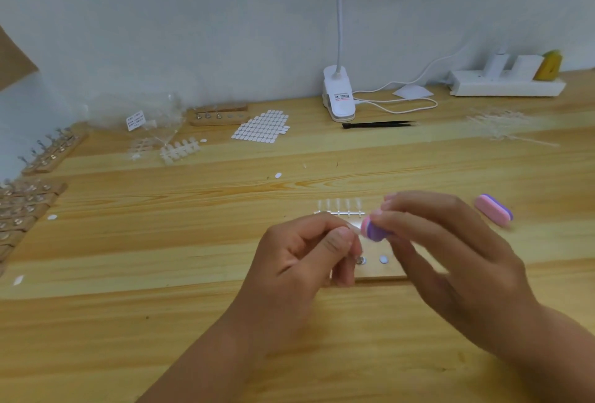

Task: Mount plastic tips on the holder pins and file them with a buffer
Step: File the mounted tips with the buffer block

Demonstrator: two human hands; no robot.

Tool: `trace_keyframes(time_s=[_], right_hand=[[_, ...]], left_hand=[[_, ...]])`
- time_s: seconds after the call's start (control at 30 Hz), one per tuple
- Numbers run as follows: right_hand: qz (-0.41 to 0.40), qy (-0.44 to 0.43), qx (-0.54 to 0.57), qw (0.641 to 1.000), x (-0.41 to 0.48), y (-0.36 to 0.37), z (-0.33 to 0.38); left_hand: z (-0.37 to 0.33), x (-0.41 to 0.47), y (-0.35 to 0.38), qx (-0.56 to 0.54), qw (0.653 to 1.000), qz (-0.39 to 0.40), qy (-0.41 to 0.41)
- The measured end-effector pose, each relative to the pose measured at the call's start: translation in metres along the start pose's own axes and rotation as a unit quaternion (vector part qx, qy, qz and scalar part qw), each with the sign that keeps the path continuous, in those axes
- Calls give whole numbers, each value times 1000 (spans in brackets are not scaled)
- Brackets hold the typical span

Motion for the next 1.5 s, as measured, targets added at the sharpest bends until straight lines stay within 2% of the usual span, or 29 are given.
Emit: trace_keyframes(time_s=[0.07,0.2,0.37,0.53,0.67,0.77,0.9,1.07,1.23,1.37,1.5], right_hand=[[-18,16,3,1000,2,-3,-1],[10,-29,40,999,-4,4,11],[-19,26,16,999,3,-4,-6],[11,-21,39,999,-4,4,3],[-13,95,12,995,4,-5,-23],[-18,162,130,978,3,-3,-19],[72,214,269,936,-3,5,-7],[162,223,269,923,-1,7,-8],[165,210,254,930,10,0,-12],[170,204,235,935,11,-4,-15],[134,242,202,939,11,-15,-28]], left_hand=[[-1,1,-1,-5,1000,-3,-11],[-2,2,3,-33,998,40,-32],[-1,2,3,-67,992,71,-81],[1,0,10,-91,986,101,-97],[2,2,8,-96,988,92,-83],[4,3,11,-98,989,84,-68],[4,3,14,-100,990,89,-47],[7,2,15,-88,989,103,-68],[4,1,14,-94,985,122,-71],[6,0,13,-89,988,109,-71],[9,1,-1,-12,999,2,-52]])
Point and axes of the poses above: each hand's wrist, its own x-axis towards the middle knuckle, its own y-axis out of the palm, z = x × y, the point moved 4 cm from there along x, towards the middle knuckle, and after that the axes turned 1 degree about y, right-handed, at the moved point
